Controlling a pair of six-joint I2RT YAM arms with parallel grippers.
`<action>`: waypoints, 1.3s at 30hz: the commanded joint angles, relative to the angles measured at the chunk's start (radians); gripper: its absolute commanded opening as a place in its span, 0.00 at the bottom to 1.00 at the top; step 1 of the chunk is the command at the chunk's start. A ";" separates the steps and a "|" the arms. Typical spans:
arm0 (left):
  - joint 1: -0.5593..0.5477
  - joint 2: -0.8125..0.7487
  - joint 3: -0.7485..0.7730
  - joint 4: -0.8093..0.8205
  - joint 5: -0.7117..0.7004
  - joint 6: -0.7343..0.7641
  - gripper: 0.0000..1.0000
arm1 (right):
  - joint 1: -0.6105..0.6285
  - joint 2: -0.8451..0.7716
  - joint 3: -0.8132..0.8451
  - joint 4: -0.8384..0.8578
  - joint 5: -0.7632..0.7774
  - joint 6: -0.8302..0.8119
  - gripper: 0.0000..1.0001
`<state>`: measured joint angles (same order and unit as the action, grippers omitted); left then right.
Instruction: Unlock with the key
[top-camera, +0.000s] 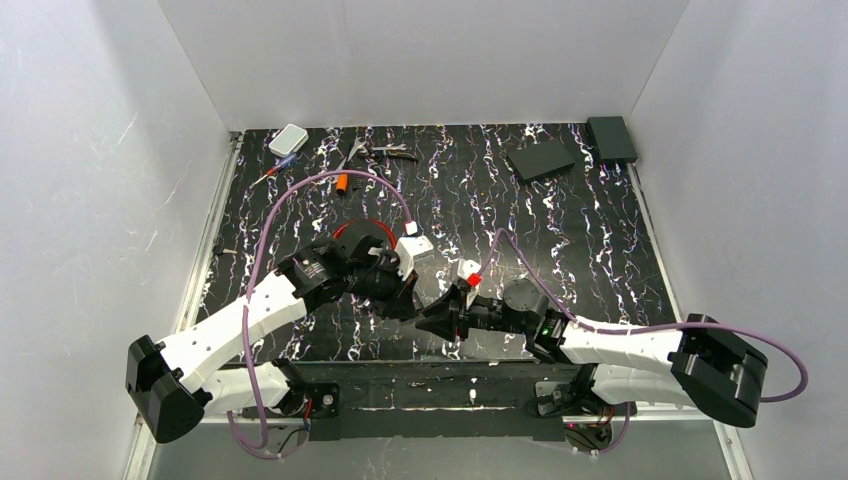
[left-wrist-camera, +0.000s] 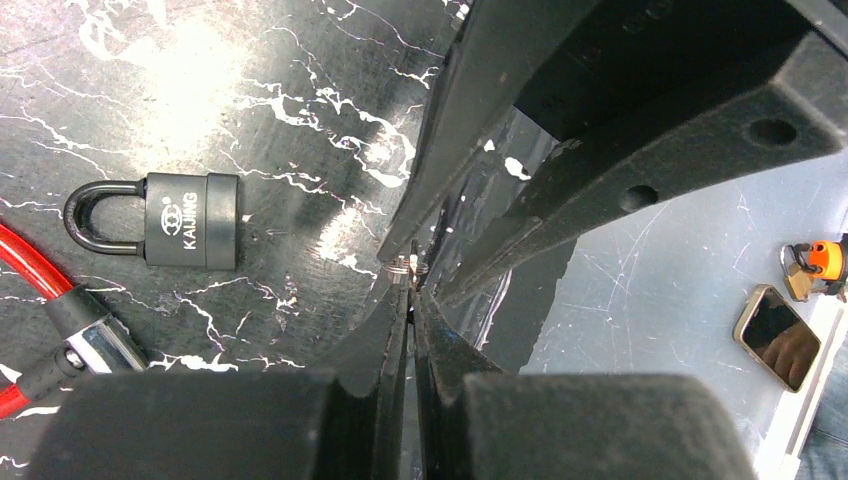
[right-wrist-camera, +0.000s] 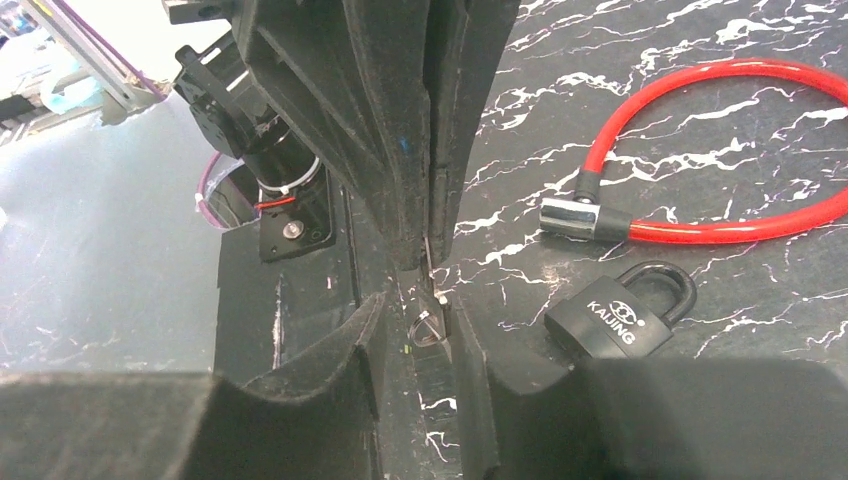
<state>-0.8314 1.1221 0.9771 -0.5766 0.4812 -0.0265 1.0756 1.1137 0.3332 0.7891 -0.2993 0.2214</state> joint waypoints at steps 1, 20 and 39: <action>-0.002 -0.009 0.034 -0.004 -0.021 0.002 0.00 | 0.006 0.026 0.047 0.082 -0.015 0.028 0.35; -0.002 -0.009 0.034 -0.006 -0.036 0.001 0.00 | 0.006 -0.006 0.035 0.024 0.011 0.036 0.15; -0.002 -0.008 0.037 -0.014 -0.146 -0.012 0.49 | 0.006 -0.037 0.009 0.008 0.025 0.106 0.01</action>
<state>-0.8333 1.1221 0.9813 -0.5819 0.4152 -0.0360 1.0760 1.1004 0.3367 0.7601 -0.2901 0.2874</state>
